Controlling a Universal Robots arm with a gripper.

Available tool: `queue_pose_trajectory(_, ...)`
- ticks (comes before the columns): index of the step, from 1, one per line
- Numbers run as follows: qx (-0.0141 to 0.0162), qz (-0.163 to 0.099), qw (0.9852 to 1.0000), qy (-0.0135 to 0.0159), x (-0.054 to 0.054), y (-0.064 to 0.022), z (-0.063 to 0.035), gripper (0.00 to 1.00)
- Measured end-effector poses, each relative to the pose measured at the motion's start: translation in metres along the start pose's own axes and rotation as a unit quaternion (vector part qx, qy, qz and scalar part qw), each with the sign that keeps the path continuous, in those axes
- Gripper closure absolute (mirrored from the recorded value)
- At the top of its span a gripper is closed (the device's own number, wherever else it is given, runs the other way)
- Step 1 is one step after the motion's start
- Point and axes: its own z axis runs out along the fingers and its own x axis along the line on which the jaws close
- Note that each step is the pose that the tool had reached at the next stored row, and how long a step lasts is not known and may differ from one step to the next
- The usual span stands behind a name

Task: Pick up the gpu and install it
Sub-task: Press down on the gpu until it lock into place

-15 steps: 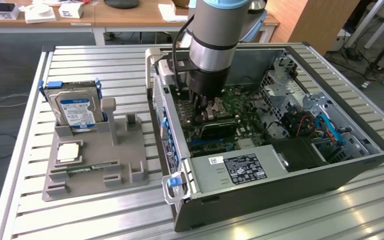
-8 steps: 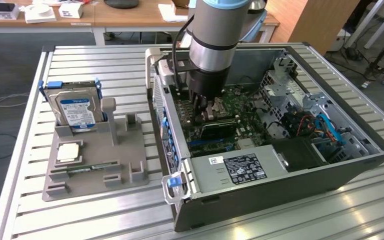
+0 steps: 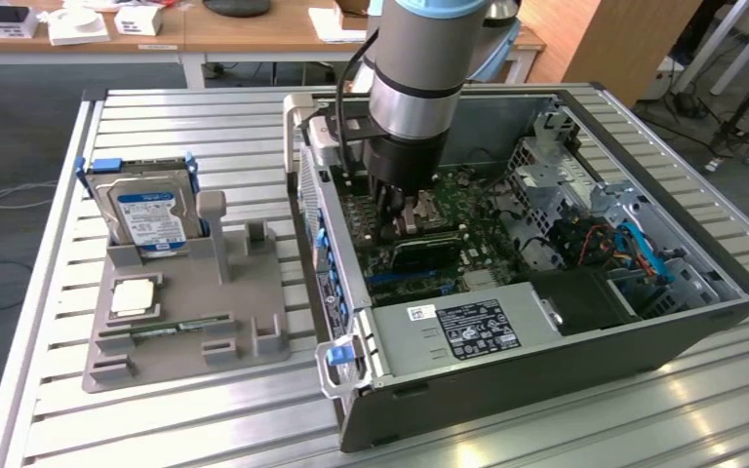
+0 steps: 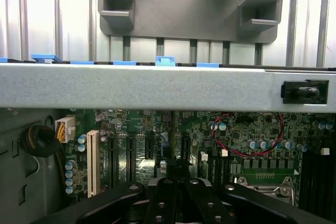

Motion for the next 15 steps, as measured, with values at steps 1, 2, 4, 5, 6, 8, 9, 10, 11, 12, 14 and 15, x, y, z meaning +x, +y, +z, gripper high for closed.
queue_pose_trajectory(1,0.0000,0.000,1.0000,0.0000,0.0000,0.0000,0.0000,0.89)
queue_pose_trajectory(2,0.0000,0.000,1.0000,0.0000,0.0000,0.0000,0.0001,0.89)
queue_pose_trajectory(4,0.0000,0.000,1.0000,0.0000,0.0000,0.0000,0.0003,0.89)
queue_pose_trajectory(5,0.0000,0.000,1.0000,0.0000,0.0000,0.0000,0.0003,0.89)
queue_pose_trajectory(6,0.0000,0.000,1.0000,0.0000,0.0000,0.0000,0.0003,0.89)
queue_pose_trajectory(8,0.0000,0.000,1.0000,-0.0001,0.0000,0.0000,0.0003,0.89)
queue_pose_trajectory(9,0.0000,0.000,1.0000,0.0000,0.0000,0.0000,0.0003,0.89)
queue_pose_trajectory(10,0.0000,0.000,1.0000,0.0000,0.0000,0.0000,0.0004,0.89)
queue_pose_trajectory(11,0.0000,0.000,1.0000,0.0000,0.0000,0.0000,0.0005,0.89)
queue_pose_trajectory(12,0.0000,0.000,1.0000,0.0000,0.0000,0.0000,0.0006,0.89)
queue_pose_trajectory(14,0.0000,0.000,1.0000,-0.0002,0.0000,0.0001,0.0011,0.89)
queue_pose_trajectory(15,0.0000,0.000,1.0000,-0.0001,0.0000,0.0000,0.0012,0.89)
